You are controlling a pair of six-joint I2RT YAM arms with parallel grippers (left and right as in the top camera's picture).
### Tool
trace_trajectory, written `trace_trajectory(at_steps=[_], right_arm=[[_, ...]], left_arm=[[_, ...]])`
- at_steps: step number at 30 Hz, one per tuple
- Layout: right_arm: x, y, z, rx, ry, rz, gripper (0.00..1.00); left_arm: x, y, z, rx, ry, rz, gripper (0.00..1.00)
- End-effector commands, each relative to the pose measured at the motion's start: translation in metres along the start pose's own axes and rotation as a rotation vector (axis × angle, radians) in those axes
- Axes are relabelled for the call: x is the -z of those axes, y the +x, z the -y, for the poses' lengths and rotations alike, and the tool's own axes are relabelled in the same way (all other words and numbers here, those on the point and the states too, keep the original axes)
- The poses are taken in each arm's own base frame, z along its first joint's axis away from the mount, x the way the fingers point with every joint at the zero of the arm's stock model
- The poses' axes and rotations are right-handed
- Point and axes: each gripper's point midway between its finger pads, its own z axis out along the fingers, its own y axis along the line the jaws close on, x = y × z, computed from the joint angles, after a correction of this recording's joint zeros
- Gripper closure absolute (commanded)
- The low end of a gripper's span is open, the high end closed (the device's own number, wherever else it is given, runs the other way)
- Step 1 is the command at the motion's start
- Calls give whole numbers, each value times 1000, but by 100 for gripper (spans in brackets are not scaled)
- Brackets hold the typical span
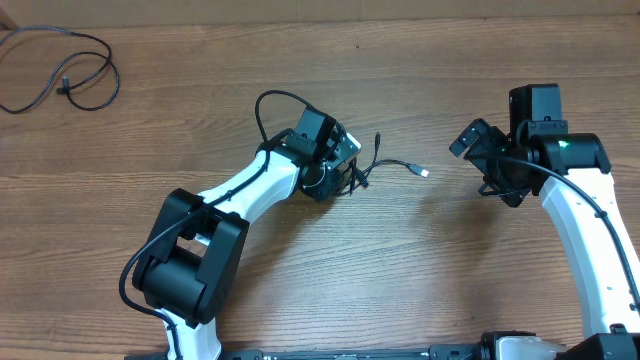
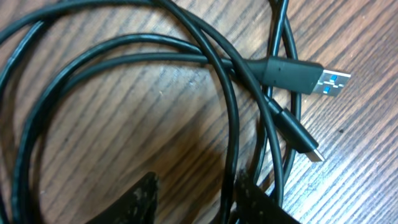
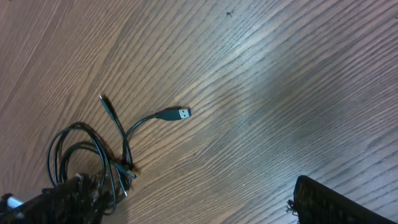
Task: Untangle cables
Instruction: 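Hold the coiled cable with the left gripper while the right gripper waits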
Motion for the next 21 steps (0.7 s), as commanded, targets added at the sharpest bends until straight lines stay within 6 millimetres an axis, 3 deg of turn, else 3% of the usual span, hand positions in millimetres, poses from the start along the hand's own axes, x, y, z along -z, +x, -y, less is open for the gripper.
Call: trace_trajectory(at_steps=[1,6,13,16,19,20,21], right_arm=[[-2,0,-2,0,-5,5,0],[-2,0,-2,0,-4,4,0],[-2,0,-2,0,-5,2,0],[-2,1,-3,0,-12,-4,0],[-2,1,-3,0,-12,-5,0],[-2,2,-4,-1,-18,-10,0],[-2,3,-5,0,-23,-14,0]], left_arm=[[-5,0,10,-13,54,17,61],[-5,-7,12,-21,59,44,64],[-5,-6,12,-20,61,40,80],[-6,-6,16,-17,77,43,69],[-11,0,19,-19,84,27,68],[-16,3,19,-16,87,14,70],[-21,7,19,-13,91,2,79]])
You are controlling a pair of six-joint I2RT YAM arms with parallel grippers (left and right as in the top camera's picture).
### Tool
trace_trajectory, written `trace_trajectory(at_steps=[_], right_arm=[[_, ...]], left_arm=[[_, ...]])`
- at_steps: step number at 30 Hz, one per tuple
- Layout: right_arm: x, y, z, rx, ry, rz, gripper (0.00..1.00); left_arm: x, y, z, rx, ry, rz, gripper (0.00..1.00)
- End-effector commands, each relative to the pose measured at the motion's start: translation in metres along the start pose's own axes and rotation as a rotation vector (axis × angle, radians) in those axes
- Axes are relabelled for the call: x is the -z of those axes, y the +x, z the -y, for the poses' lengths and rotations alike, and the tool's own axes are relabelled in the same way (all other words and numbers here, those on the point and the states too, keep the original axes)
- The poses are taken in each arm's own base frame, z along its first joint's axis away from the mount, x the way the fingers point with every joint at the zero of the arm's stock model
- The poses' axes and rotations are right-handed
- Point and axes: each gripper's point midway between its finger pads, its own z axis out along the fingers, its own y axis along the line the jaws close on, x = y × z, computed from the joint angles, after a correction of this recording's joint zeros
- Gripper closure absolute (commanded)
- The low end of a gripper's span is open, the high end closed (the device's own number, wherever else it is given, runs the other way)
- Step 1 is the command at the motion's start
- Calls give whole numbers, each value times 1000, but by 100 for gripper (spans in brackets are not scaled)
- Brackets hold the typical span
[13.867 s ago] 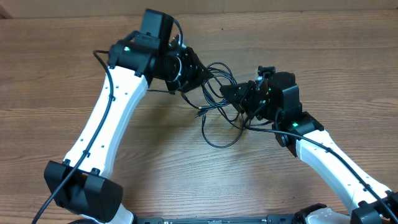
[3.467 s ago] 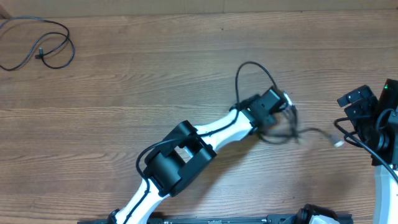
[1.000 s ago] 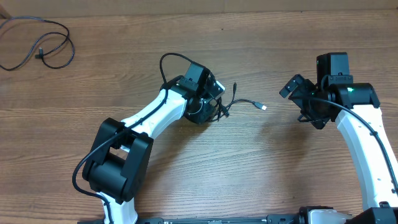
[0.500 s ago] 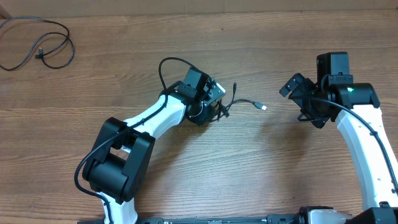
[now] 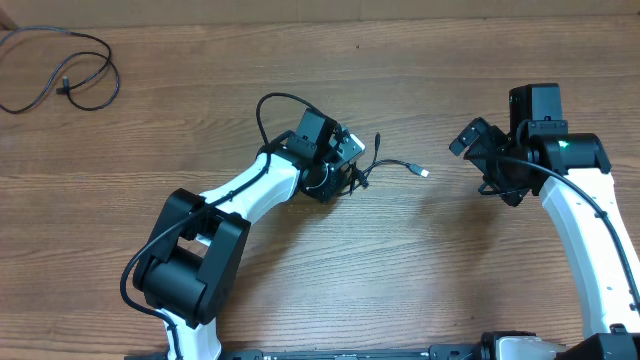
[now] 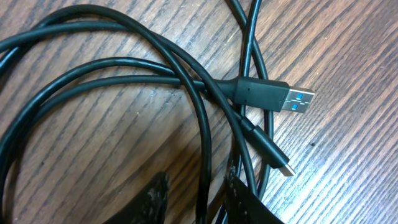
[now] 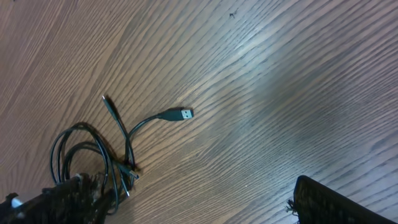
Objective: Untangle cables
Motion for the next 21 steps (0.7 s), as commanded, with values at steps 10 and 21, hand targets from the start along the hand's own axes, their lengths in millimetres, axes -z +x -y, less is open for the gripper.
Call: trace_trajectory(at_steps=[10,21], right_arm=[[-3,11,-25,5,-129,-78,36],[-32,71,-75,50,-307,-368,36]], left_arm=[[70,-52,-20,118,-123,43,96],[210,-136,-19,411,-137,411,96]])
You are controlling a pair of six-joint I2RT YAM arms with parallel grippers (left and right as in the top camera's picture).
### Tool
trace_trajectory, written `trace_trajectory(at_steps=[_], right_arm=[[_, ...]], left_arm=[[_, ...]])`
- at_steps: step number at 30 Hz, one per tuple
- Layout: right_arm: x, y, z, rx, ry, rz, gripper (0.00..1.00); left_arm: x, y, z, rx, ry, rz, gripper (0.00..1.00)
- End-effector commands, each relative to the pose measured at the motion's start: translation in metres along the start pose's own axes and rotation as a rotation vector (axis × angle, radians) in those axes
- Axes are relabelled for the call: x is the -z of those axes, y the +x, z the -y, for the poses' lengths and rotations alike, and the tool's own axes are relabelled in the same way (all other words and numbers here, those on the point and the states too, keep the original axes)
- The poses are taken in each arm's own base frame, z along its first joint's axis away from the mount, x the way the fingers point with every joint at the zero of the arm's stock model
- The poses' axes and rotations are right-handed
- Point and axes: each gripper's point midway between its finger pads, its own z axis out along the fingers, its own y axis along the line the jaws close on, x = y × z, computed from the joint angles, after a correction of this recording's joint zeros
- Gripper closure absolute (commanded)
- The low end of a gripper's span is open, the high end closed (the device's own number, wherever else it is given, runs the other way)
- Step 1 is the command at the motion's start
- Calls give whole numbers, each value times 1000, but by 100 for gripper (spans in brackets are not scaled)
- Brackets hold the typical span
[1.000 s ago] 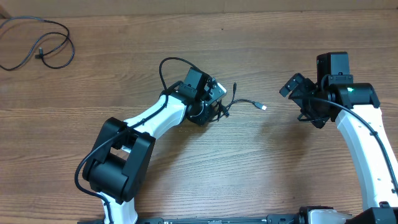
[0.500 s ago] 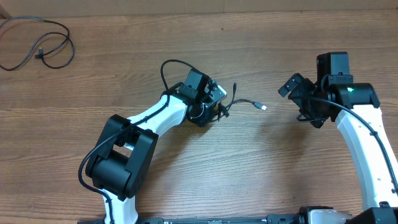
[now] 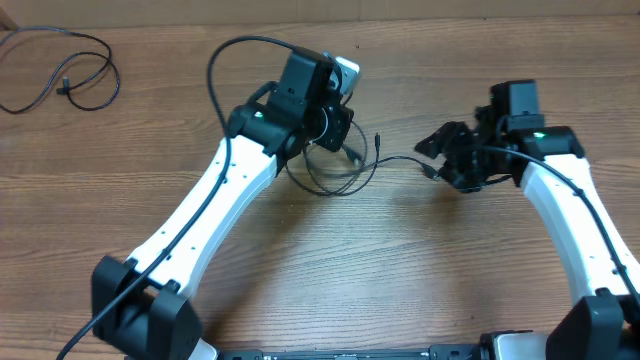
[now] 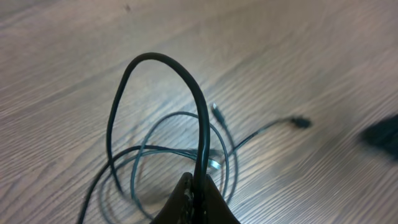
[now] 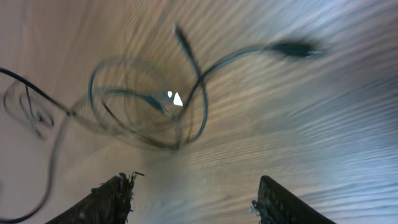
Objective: Untangle cables
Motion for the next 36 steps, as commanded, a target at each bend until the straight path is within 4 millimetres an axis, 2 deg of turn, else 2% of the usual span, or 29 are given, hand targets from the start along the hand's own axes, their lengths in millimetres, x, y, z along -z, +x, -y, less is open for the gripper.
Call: trace_trajectory(at_steps=[1,4,5,7,8,11,12,16,17,19,21,24,25,26,27,28,29,32,35,36], right_arm=[[-18,19,-13,7,-32,-81,33],[-30,24,-39,91,-93,-70,25],[-34,27,-56,147,-134,-53,19],[-37,27,-69,198,-157,-17,18],[-41,26,-78,212,-152,31,18],[-48,21,-76,92,-92,110,14],[-51,21,-81,80,-100,128,12],[-67,21,-119,137,-218,161,11],[-71,19,-124,146,-233,172,11],[-81,3,-128,120,-241,236,11],[-89,-14,-115,46,-192,301,11],[-96,-43,-75,-14,-29,427,11],[-95,-51,-58,-37,30,456,11],[-91,-64,-32,-77,117,493,11],[-88,-69,-24,-92,140,504,11],[-80,-83,-4,-120,191,523,11],[-75,-90,8,-146,215,532,11],[-58,-109,47,-251,273,523,11],[-57,-102,63,-246,297,432,10],[-59,-95,63,-210,304,390,7]], left_arm=[[50,-46,5,106,7,165,96],[89,-73,12,137,32,273,96],[109,-84,21,129,71,320,96],[129,-95,28,127,106,366,96],[149,-107,33,115,125,419,96],[184,-126,38,103,141,513,96],[200,-132,43,106,164,550,96],[235,-144,61,97,265,626,96],[241,-146,64,89,280,642,96],[255,-150,69,72,304,672,96],[269,-152,71,64,308,701,96],[298,-155,61,4,255,772,96],[309,-156,52,-18,215,800,96],[320,-157,42,-16,184,827,96],[330,-157,29,-6,149,851,96],[341,-156,13,9,103,875,96],[346,-156,1,21,69,888,96],[348,-153,-31,60,-12,886,96],[336,-154,-42,77,-26,858,96],[329,-155,-44,61,-35,846,96]])
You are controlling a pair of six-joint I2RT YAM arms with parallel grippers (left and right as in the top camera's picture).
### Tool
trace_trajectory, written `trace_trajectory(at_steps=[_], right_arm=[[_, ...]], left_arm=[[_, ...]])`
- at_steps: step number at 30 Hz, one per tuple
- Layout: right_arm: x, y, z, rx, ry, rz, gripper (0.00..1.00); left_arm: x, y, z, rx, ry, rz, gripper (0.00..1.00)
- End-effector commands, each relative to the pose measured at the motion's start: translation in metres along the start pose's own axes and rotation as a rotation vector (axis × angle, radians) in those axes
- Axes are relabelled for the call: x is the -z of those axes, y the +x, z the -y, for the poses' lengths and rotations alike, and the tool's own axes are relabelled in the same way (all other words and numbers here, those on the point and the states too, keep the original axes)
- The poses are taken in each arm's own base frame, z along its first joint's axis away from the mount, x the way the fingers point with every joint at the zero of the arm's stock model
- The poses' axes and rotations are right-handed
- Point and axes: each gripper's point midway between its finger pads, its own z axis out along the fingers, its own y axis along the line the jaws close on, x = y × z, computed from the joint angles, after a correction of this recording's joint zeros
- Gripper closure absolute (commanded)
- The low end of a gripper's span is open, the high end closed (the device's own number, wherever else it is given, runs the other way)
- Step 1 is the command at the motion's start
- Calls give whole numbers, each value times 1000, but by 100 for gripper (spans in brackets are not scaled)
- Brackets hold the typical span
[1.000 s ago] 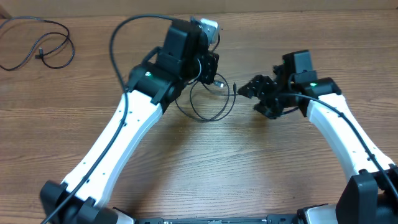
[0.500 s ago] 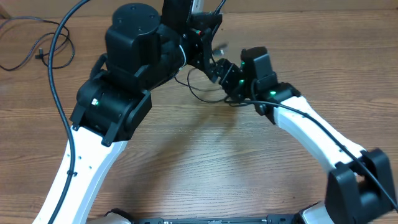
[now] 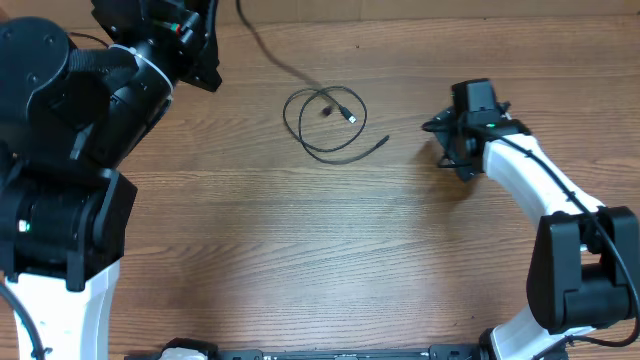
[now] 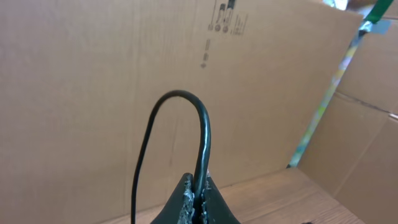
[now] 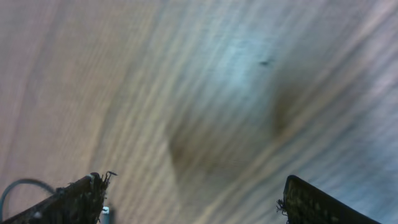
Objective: Untangle cables
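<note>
My left gripper [image 4: 200, 188] is shut on a black cable [image 4: 202, 134] that arches above its fingers, and it is raised high at the far left, facing cardboard. In the overhead view this held cable [image 3: 270, 45] slants down from the top edge toward a loose black coil [image 3: 322, 122] lying on the table. Whether the two join cannot be told. The coil has a connector [image 3: 351, 117] inside its loop and a free tail [image 3: 378, 143]. My right gripper [image 3: 445, 143] stands open just right of the coil, low over the wood; a bit of cable [image 5: 18, 186] shows by its left finger.
The wooden table [image 3: 330, 250] fills the overhead view. Cardboard boxes [image 4: 267, 93] stand behind the table's far edge, seen from the left wrist. My raised left arm [image 3: 90, 100] covers the table's left part.
My left gripper, still shut on the cable, has gone from just above the table to high at the far left. The coil now lies flat farther back. The right gripper stays open beside it.
The left gripper first stood open over the tangle at mid table, then narrower around one strand. Then it was shut on that strand and lifted, loops hanging, with the right gripper open nearby. Now the strand is held high and a coil lies on the table.
</note>
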Motion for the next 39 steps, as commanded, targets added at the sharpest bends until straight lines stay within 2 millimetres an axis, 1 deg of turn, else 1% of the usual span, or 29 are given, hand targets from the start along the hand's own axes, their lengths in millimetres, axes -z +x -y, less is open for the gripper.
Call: trace_trajectory(at_steps=[1,3,6,8,9,11,12,13,14,15,17,18,19,21,22,23,24,25,26,27,30,32,34,35,36,37,39], right_arm=[[2,22,1,128,-5,-101,2],[4,33,6,165,25,-130,0],[5,42,8,186,40,-146,0],[5,44,9,192,43,-151,0],[6,45,10,192,47,-155,0],[7,50,17,193,72,-181,0],[8,52,18,192,75,-194,0],[8,54,18,192,75,-201,0],[8,54,19,192,78,-202,0],[8,54,20,192,82,-203,0],[8,55,22,193,88,-207,0],[8,55,21,192,86,-206,0],[8,54,21,192,84,-204,0],[8,53,19,191,76,-200,0],[8,53,17,191,70,-196,0],[7,53,17,191,70,-196,0],[8,53,17,191,70,-196,0],[8,53,17,191,70,-196,0],[7,53,17,191,70,-196,0],[8,53,17,191,70,-196,0],[8,53,17,191,70,-196,0],[8,53,17,191,70,-196,0],[8,53,17,191,70,-196,0],[8,53,17,191,70,-196,0],[8,53,17,191,70,-196,0],[8,53,17,191,70,-196,0],[8,53,17,191,70,-196,0]], left_arm=[[-17,13,-8,-83,-2,-43,96],[-21,23,-12,-140,-8,-80,96],[-29,47,-13,-114,16,-166,96],[-33,66,-9,-86,64,-234,96],[-35,72,-4,-67,101,-254,96],[-38,80,18,-34,250,-280,96],[-35,84,34,-14,356,-298,96],[-31,89,46,9,436,-322,96],[-29,94,50,26,471,-342,96],[-29,101,51,44,482,-370,96],[-32,121,43,47,457,-438,96],[-35,128,38,45,436,-459,96],[-39,138,28,45,383,-491,96],[-49,165,-5,51,210,-579,96],[-51,173,-16,57,151,-607,96],[-53,174,-24,50,110,-609,96],[-54,173,-28,40,84,-603,96],[-54,160,-51,-10,-36,-557,96],[-53,143,-67,-45,-129,-512,96],[-50,130,-77,-64,-180,-476,96],[-31,69,-111,-153,-379,-334,96],[-18,32,-135,-184,-521,-225,96],[-8,-3,-155,-216,-626,-102,96],[-9,-14,-159,-251,-631,-64,96],[-13,-22,-162,-278,-625,-36,96],[-18,-23,-165,-287,-613,-26,96],[-41,-6,-170,-280,-557,-61,96]])
